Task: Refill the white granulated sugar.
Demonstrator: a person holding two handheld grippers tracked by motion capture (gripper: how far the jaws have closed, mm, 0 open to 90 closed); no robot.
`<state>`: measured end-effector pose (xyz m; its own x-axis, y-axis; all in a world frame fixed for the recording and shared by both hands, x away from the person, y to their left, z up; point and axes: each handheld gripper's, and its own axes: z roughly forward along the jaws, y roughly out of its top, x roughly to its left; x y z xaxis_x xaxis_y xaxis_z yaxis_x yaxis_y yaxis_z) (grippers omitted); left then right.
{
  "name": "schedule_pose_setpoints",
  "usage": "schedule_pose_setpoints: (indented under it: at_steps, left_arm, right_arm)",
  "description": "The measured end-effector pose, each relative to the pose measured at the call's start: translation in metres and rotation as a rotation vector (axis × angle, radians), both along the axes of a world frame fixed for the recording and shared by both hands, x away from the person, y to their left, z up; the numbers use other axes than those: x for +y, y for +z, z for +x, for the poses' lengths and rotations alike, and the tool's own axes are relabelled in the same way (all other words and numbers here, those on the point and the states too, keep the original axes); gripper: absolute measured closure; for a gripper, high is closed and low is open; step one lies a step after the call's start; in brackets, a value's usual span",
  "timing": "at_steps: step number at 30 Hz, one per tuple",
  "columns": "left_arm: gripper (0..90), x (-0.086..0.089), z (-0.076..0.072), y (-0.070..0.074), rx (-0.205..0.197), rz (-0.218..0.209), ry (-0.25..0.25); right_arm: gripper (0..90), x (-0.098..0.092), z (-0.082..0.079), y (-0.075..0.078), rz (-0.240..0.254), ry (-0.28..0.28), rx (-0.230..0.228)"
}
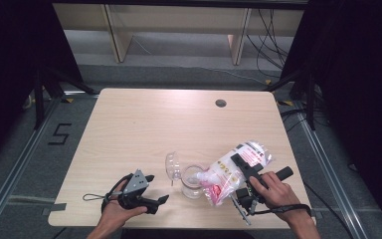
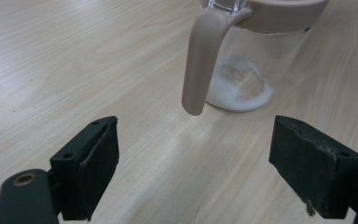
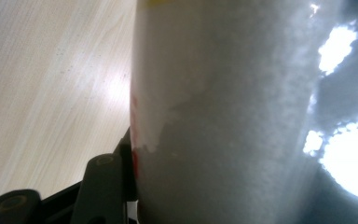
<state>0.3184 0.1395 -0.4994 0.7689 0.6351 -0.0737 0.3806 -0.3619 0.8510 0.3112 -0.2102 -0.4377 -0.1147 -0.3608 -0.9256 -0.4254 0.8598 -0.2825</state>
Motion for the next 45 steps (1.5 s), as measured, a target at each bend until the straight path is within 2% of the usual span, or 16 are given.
schedule_pose_setpoints:
  at_steps: [6, 13, 14, 17, 21, 23, 25, 32, 34, 37, 39, 40, 45]
  left_arm:
    - [15.4, 0.0006, 0.0002, 0.0002, -0.002, 0.010, -0.001]
    - [15.4, -0.0001, 0.0000, 0.0000, 0.000, -0.001, 0.000]
    - [15.4, 0.0000, 0.0001, 0.0000, 0.000, -0.001, 0.000]
    - [15.4, -0.0001, 0.0001, 0.0000, 0.001, -0.001, 0.001]
    - [15.4, -0.0001, 0.0001, 0.0000, 0.001, 0.000, 0.000]
    - [15.4, -0.0003, 0.0005, -0.0005, 0.001, -0.006, -0.004]
    - [15.4, -0.0002, 0.0002, -0.0002, 0.002, -0.003, -0.003]
    - [15.4, 0.0002, 0.0000, 0.0005, 0.005, 0.008, -0.001]
    - [15.4, 0.0002, 0.0000, 0.0006, 0.005, 0.007, -0.001]
    - [15.4, 0.0011, 0.0004, 0.0009, 0.004, 0.015, -0.003]
    - [15.4, 0.0005, 0.0002, 0.0008, 0.005, 0.004, -0.001]
    - [15.4, 0.0005, 0.0001, 0.0008, 0.006, 0.004, -0.001]
    - [15.4, 0.0003, 0.0002, 0.0007, 0.006, 0.005, -0.002]
  right_arm:
    - [49.3, -0.0001, -0.0008, -0.0010, 0.012, -0.010, 0.007]
    - [49.5, -0.0005, 0.0006, -0.0006, 0.009, 0.013, -0.003]
    - [49.5, -0.0021, -0.0007, -0.0026, 0.027, -0.013, 0.009]
    - [49.6, -0.0026, -0.0008, -0.0029, 0.034, -0.020, 0.011]
    - [49.7, -0.0022, -0.0009, -0.0023, 0.028, -0.015, 0.007]
    - [49.7, -0.0003, 0.0004, -0.0003, 0.006, 0.014, -0.005]
    - [49.8, 0.0001, -0.0004, -0.0006, 0.010, -0.002, 0.003]
    - [50.0, -0.0004, 0.0007, -0.0001, 0.005, 0.010, -0.003]
    - [50.0, -0.0022, -0.0008, -0.0020, 0.028, -0.023, 0.009]
    - [50.1, -0.0026, -0.0005, -0.0021, 0.026, -0.025, 0.007]
    - [50.1, -0.0023, -0.0005, -0.0004, 0.007, -0.033, 0.008]
    - [50.1, -0.0018, 0.0008, 0.0006, 0.000, -0.011, 0.001]
    - [50.2, -0.0023, 0.0012, 0.0012, -0.004, -0.012, -0.003]
